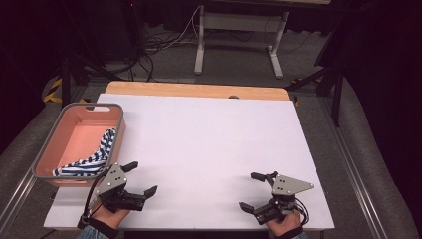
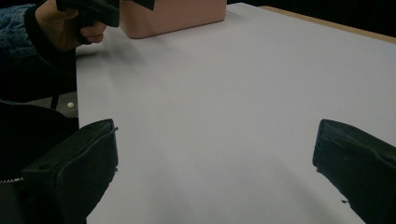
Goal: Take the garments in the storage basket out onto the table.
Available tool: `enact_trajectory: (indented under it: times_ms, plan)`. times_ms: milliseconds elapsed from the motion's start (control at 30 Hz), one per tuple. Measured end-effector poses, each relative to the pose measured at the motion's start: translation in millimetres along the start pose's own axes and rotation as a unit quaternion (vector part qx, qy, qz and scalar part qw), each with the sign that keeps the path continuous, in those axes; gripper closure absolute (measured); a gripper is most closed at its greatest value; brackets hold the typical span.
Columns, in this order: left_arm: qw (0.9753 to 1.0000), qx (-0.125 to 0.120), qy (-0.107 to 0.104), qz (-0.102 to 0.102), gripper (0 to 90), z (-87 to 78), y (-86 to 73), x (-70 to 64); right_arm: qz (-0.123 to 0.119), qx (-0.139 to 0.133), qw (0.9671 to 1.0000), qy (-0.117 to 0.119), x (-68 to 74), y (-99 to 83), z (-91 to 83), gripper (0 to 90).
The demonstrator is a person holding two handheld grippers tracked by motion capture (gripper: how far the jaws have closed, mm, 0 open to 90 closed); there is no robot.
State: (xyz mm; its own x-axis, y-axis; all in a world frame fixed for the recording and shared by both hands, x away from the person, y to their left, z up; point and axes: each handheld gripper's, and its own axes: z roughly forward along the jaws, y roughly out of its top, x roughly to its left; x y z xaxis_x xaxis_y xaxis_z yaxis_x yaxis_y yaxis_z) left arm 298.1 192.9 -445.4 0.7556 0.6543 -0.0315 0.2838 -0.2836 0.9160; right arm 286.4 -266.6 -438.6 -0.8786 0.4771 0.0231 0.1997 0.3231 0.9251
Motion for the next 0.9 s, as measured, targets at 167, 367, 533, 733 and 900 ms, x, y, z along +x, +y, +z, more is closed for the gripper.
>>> enact_trajectory:
  times_ms: [167, 367, 533, 733, 900]
  plan:
    - [1.0000, 0.003, -0.002, 0.009, 1.3, -1.3, 4.4, 2.3, 0.001, 0.001, 1.0000, -0.001, 0.5, -0.7, -0.6, 0.8]
    - [0.9999, 0.007, 0.001, 0.015, 0.7, -4.7, 9.6, 7.2, 0.000, 0.002, 1.0000, -0.001, 0.3, -0.8, -1.6, 0.9]
    - [0.9999, 0.009, 0.005, 0.009, 1.8, -13.1, 16.8, 13.3, -0.001, 0.006, 1.0000, 0.001, 0.8, -0.6, 0.8, 1.0]
    - [0.9994, 0.025, -0.002, 0.023, 1.9, -15.7, 21.4, 20.0, -0.002, 0.002, 1.0000, 0.001, 1.5, -0.1, 0.1, 1.2]
    - [0.9996, 0.020, -0.003, 0.018, 2.2, -23.1, 28.2, 26.0, -0.002, 0.002, 1.0000, 0.005, 2.5, 0.2, 1.0, 1.2]
